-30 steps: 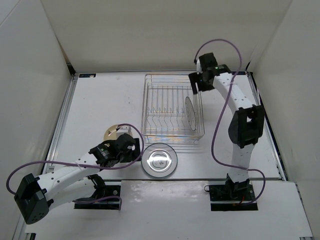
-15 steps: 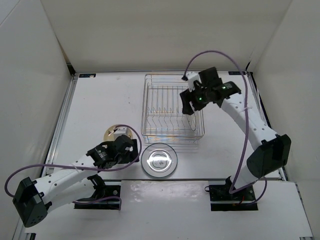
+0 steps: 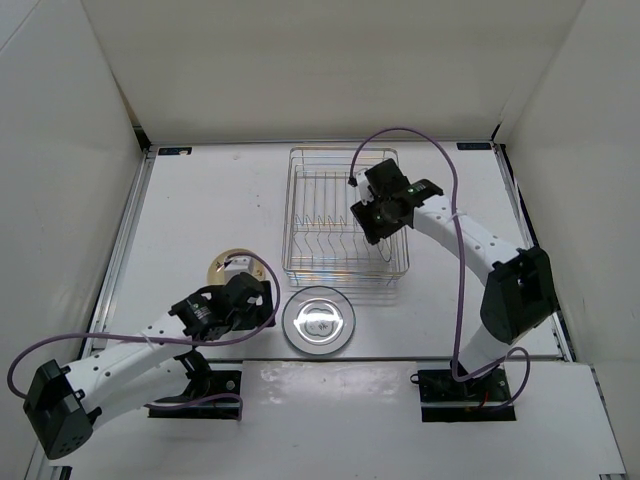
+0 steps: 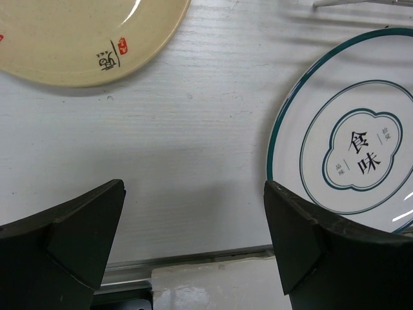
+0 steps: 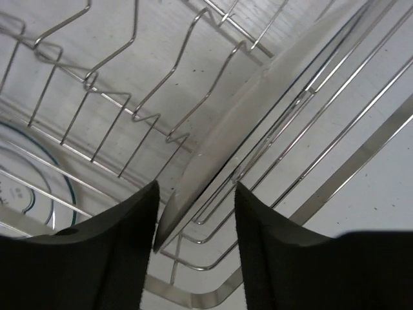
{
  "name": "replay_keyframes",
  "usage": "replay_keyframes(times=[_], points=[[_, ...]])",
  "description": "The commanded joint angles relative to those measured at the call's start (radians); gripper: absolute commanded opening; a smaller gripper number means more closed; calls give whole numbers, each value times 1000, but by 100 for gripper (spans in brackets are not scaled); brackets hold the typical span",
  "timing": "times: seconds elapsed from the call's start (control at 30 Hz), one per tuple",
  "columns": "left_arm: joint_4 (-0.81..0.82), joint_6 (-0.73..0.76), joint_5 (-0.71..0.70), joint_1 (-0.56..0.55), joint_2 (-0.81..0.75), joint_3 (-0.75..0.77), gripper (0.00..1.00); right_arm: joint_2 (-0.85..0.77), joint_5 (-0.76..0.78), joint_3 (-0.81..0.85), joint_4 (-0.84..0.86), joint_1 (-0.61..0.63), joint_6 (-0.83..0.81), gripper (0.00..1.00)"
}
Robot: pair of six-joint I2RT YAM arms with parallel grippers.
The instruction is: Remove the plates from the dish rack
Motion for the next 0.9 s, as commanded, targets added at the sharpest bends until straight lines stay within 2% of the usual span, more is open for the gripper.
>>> replay_keyframes(times=[0.0, 0.07, 0.13, 0.27, 0.33, 0.47, 0.6, 0.87], points=[[-23, -6, -27, 6, -27, 2, 100, 9, 136, 18, 90, 14, 36, 51], [-32, -6, -31, 6, -33, -1, 100, 15, 125, 35, 88, 15, 36, 33], [-31, -10, -29, 5, -39, -6, 100, 12, 109, 49, 88, 23, 36, 28], [-22, -14, -31, 5, -41, -15, 100, 4, 92, 85, 73, 23, 33, 28], [-20, -14, -31, 5, -36, -12, 100, 3, 87, 96, 67, 25, 35, 23], [-17, -12, -28, 5, -28, -9, 100, 3, 87, 127, 42, 26, 32, 0], [-22, -15, -28, 5, -30, -6, 100, 1, 90, 173, 9, 29, 30, 0], [-34, -14, -26, 5, -51, -3, 100, -6, 89, 436, -131, 26, 35, 0]])
